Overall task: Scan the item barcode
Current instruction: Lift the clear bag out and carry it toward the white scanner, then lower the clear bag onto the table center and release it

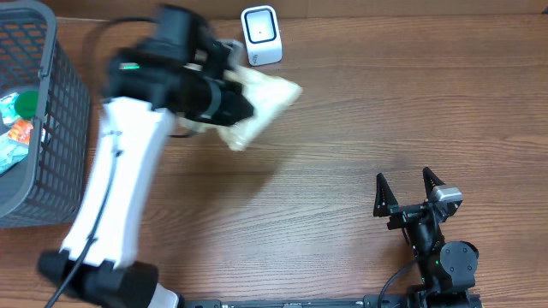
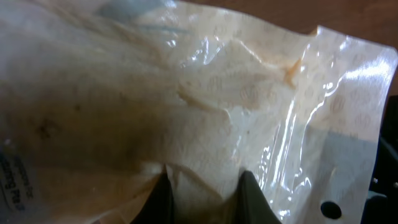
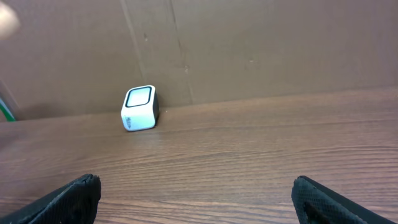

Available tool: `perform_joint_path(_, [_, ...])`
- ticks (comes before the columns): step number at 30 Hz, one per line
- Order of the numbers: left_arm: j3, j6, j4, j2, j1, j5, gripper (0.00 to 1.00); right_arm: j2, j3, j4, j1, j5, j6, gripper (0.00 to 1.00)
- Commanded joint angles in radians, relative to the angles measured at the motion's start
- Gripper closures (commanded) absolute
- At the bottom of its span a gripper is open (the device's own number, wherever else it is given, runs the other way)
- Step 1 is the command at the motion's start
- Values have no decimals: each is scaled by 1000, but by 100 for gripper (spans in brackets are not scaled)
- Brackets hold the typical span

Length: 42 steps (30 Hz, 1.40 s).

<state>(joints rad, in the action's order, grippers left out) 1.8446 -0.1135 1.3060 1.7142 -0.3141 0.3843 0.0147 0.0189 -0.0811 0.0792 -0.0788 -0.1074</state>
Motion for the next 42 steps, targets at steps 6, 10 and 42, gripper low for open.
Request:
perform_joint_path(6, [-278,-186,-302,114,-125,140,96,-12,-11,4,-3,-5,4,0])
perform_joint_path(10, [-372,-287,-436,154,-130,191,95,-12,-11,4,-3,-5,4,0])
perform_joint_path(42, [-795,-746,-1394,163,-61,843,95,-12,-11,4,-3,-5,4,0])
